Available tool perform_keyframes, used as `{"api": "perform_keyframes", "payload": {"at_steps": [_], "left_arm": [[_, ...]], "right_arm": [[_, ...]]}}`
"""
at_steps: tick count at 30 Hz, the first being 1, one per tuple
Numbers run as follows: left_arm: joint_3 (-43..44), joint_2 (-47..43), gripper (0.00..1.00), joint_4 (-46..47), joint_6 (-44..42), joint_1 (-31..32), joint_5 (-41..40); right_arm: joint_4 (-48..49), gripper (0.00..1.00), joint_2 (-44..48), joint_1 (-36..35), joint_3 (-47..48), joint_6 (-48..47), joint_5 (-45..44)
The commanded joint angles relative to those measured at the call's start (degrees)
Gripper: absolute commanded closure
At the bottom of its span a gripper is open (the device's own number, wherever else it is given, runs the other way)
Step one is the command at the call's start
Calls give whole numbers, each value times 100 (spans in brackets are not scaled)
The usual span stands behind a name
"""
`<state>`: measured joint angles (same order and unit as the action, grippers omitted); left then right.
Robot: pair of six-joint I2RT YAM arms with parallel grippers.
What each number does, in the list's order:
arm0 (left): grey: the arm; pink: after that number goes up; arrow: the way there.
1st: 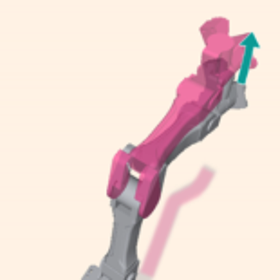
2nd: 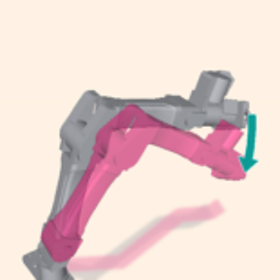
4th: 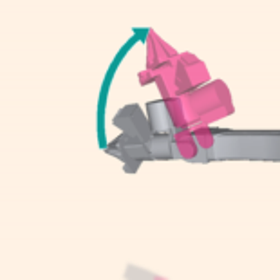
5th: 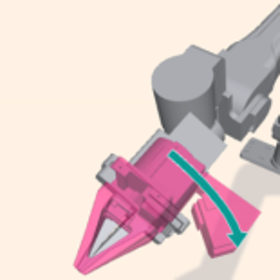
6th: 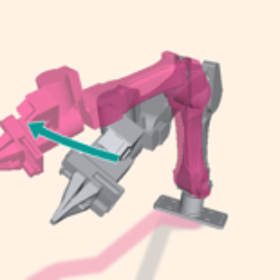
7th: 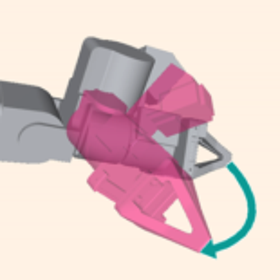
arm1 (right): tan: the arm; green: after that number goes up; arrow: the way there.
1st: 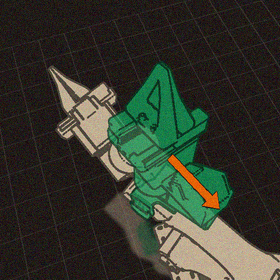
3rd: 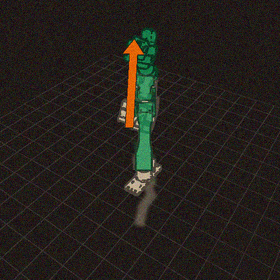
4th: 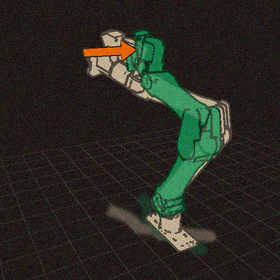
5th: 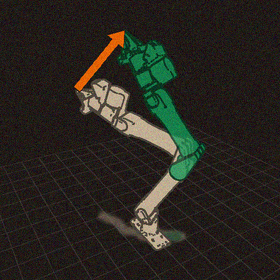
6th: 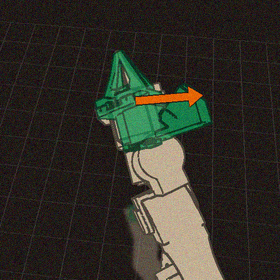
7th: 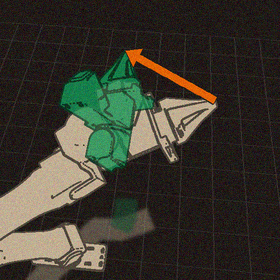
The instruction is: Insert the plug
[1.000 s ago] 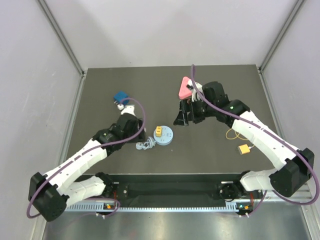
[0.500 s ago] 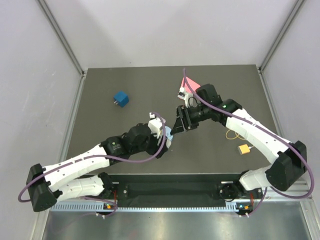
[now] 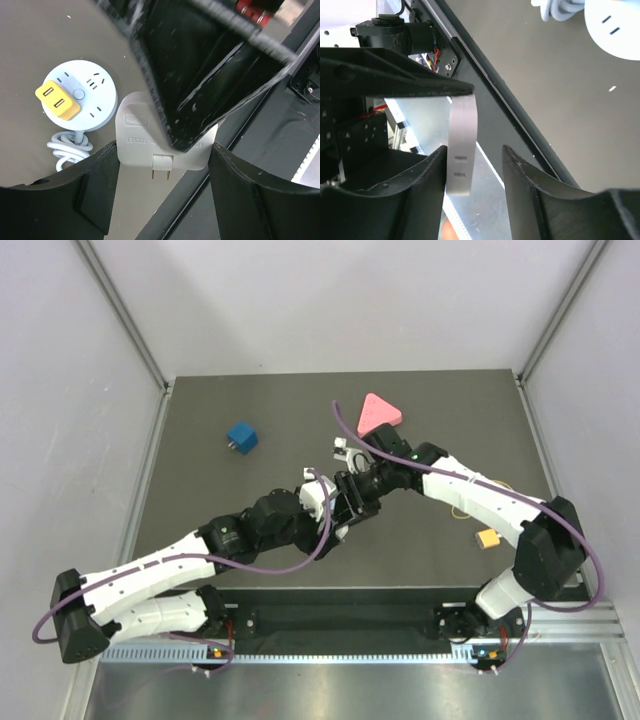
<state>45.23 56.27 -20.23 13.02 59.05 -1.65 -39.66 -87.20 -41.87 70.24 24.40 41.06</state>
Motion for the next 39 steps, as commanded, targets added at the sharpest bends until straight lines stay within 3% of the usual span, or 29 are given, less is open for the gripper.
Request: {"api": "perform_keyframes", "payload": {"at_steps": [1, 8, 12, 15, 18, 19, 20, 21, 27, 34, 37, 39], "left_arm": [[214, 59, 100, 502, -150, 54, 130], [232, 156, 100, 590, -229, 46, 130], [205, 226, 100, 634, -229, 46, 130], [161, 183, 100, 678, -229, 46, 95], [100, 78, 69, 687, -238, 54, 51], [74, 60, 35, 713, -229, 54, 25], [47, 33, 11, 739, -238, 54, -10], [12, -19, 1, 748, -229, 54, -72], [-67, -107, 1, 695, 16, 46, -414], [-94, -354, 3, 696, 876, -50, -1687], [11, -292, 14, 459, 1508, -593, -1437], [56, -143, 22, 328, 1826, -1086, -623]], "right_arm": [[301, 54, -130, -181, 174, 144, 95], [441, 67, -263, -340, -10, 258, 43], [564, 90, -245, -375, -177, 302, 86], [670, 100, -210, -375, -265, 320, 192], [688, 100, -140, -357, -248, 337, -9], [696, 100, -122, -331, -247, 363, -141], [705, 100, -96, -305, -247, 381, -185], [731, 100, -78, -209, -256, 407, -221], [601, 100, 45, 108, -151, 609, -1125], [468, 100, 54, 188, 16, 1057, -2811], [424, 100, 28, 188, 113, 1163, -3251], [424, 100, -16, 188, 174, 1251, -3385]]}}
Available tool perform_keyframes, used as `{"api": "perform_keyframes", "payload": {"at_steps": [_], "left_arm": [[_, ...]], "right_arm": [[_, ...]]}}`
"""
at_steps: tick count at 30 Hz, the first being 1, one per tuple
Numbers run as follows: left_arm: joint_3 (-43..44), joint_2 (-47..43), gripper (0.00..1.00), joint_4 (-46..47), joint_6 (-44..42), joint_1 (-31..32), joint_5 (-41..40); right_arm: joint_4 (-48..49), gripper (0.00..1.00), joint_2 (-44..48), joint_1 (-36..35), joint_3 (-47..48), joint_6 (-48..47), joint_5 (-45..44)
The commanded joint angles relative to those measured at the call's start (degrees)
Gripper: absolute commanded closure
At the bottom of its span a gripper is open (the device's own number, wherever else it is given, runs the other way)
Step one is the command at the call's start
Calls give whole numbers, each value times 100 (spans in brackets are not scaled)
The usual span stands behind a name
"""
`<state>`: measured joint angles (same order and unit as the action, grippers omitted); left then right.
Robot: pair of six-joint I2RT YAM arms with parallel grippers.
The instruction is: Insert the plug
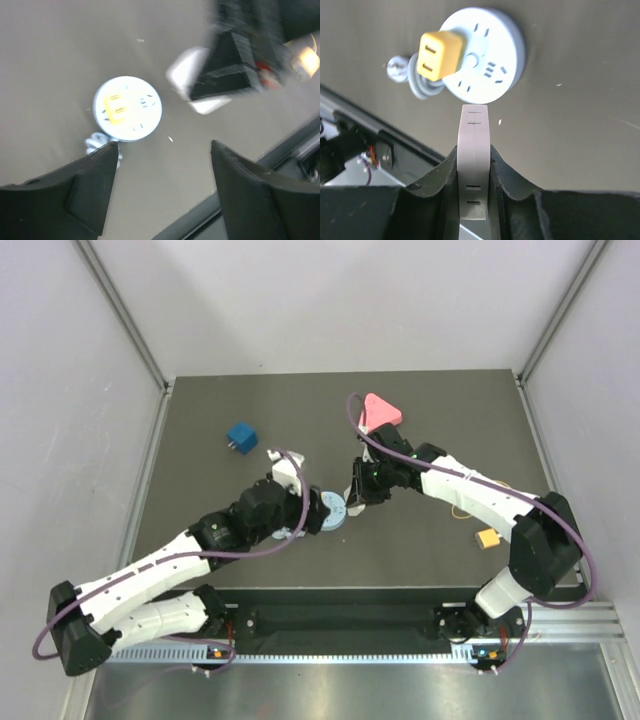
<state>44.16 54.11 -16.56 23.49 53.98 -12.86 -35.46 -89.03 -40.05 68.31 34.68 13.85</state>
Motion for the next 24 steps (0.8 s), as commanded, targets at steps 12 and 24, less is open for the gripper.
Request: {"api": "perform_keyframes", "payload": {"at_steps": [12, 24], "left_arm": [[-171, 1110, 45, -199, 1694, -2908, 2199], [-935, 1418, 52, 293, 1914, -3438, 2139]], "right_arm": [[-31, 100, -334, -99, 692, 549, -1024], [-189, 100, -914, -292, 1052, 1234, -1270]]}}
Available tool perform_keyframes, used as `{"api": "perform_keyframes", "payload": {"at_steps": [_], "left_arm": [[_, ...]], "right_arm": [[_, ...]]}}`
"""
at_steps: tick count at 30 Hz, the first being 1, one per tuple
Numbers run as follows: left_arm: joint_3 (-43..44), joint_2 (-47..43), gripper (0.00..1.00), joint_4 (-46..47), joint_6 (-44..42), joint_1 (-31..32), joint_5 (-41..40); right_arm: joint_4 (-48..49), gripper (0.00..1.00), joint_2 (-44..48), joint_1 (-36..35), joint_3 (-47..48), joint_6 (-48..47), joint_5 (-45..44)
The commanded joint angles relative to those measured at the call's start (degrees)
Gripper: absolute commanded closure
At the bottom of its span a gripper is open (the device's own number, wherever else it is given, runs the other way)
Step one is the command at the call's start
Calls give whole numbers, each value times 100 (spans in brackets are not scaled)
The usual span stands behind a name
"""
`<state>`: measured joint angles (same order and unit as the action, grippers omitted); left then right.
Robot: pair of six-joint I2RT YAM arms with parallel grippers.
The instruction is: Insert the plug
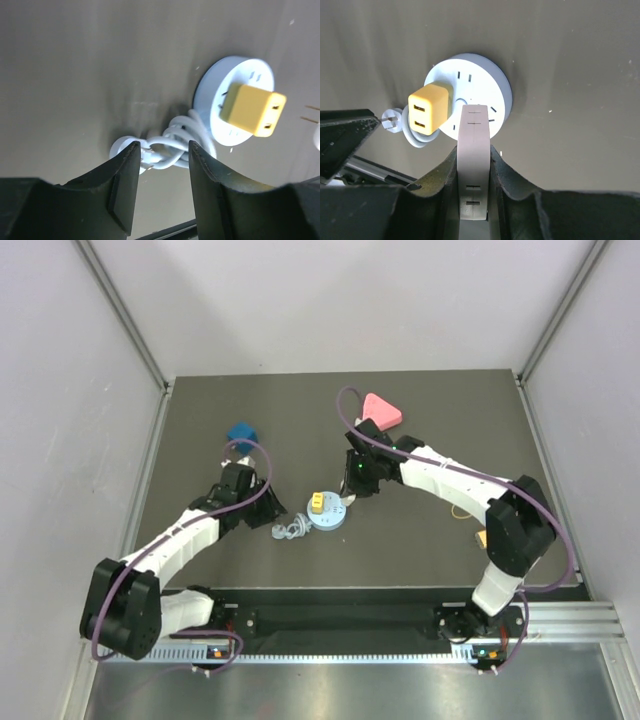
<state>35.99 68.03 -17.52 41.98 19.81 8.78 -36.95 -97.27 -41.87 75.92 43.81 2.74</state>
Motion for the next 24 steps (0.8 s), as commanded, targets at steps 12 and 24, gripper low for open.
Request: {"api": "perform_keyframes", "payload": {"at_steps": [12, 24], "left_arm": [[-742, 176, 62, 785, 12, -13, 528], [-304, -667, 36, 31, -75, -21, 415]], "right_arm": [[-418, 100, -713, -401, 793, 435, -239], [-989, 100, -881, -463, 1065, 304, -792]]}}
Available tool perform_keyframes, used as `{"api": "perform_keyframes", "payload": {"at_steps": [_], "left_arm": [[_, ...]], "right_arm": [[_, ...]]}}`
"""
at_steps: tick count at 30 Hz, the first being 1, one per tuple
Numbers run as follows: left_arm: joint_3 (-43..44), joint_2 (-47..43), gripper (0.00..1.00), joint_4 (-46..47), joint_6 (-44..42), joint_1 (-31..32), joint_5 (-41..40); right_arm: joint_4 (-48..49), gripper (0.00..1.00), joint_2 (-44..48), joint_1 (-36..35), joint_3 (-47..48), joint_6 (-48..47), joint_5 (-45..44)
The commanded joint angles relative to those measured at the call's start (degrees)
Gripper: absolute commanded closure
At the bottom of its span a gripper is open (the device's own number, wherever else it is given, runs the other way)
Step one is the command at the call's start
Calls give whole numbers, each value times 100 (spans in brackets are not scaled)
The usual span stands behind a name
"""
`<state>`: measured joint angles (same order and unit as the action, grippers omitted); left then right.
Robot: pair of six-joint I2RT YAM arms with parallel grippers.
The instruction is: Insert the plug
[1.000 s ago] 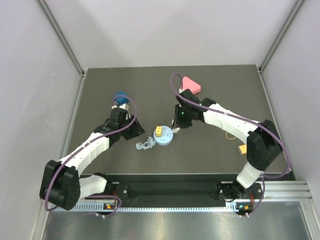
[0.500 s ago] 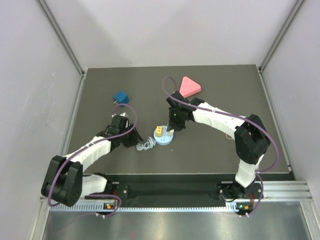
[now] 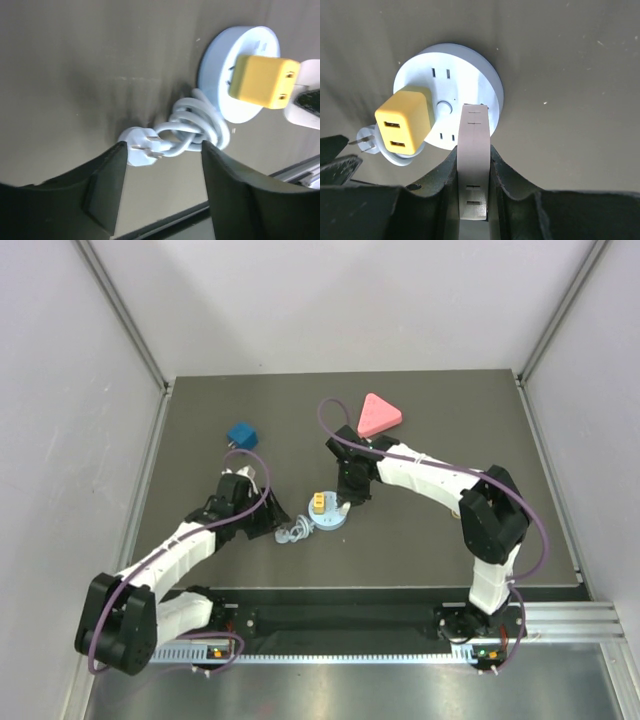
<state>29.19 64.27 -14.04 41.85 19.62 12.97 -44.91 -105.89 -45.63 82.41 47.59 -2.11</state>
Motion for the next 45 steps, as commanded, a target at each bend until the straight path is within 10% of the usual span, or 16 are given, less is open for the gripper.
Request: {"api": "perform_keyframes", "payload": {"at_steps": [1, 13, 45], "left_arm": [[455, -336, 34, -397, -106, -2, -23], [1326, -539, 16, -1293, -1073, -2, -928], [1783, -934, 12, -1892, -1715, -2, -1122]], "right_arm": [[-255, 100, -29, -87, 442, -75, -325], [-414, 100, -362, -113, 820, 74, -88], [-493, 100, -855, -140, 1066, 22, -167]]}}
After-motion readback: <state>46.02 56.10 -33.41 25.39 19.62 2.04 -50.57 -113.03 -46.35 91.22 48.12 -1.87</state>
